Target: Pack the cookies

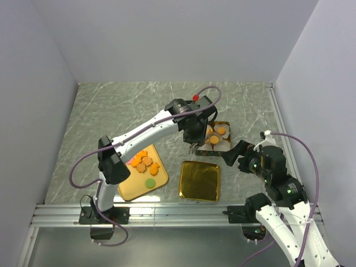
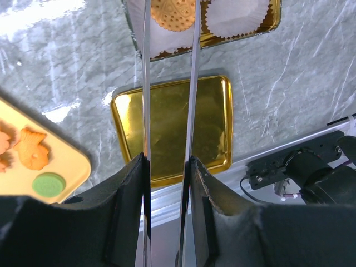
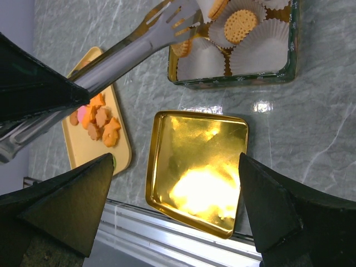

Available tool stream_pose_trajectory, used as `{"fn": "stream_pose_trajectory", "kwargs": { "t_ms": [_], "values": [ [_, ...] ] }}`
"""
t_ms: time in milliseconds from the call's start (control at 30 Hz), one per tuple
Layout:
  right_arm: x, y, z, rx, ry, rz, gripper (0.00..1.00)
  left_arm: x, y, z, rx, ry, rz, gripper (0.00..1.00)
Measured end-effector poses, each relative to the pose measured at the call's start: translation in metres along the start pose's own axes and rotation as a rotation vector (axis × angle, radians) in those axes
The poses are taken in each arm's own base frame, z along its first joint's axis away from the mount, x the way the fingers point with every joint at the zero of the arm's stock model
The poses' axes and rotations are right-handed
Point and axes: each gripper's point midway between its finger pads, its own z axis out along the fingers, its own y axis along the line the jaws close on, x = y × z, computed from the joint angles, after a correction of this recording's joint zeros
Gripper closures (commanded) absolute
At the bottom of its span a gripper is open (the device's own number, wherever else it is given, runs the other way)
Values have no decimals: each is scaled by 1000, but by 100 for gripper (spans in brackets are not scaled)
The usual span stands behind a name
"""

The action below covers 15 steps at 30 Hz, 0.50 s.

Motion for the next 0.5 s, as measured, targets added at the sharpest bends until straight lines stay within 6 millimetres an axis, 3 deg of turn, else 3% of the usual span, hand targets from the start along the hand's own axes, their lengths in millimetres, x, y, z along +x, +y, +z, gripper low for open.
{"fn": "stream_pose_trajectory", "kwargs": {
  "t_ms": [500],
  "values": [
    [0, 0, 0, -3, 2, -7, 0, 11, -10, 15, -11, 7, 35, 59]
  ]
}}
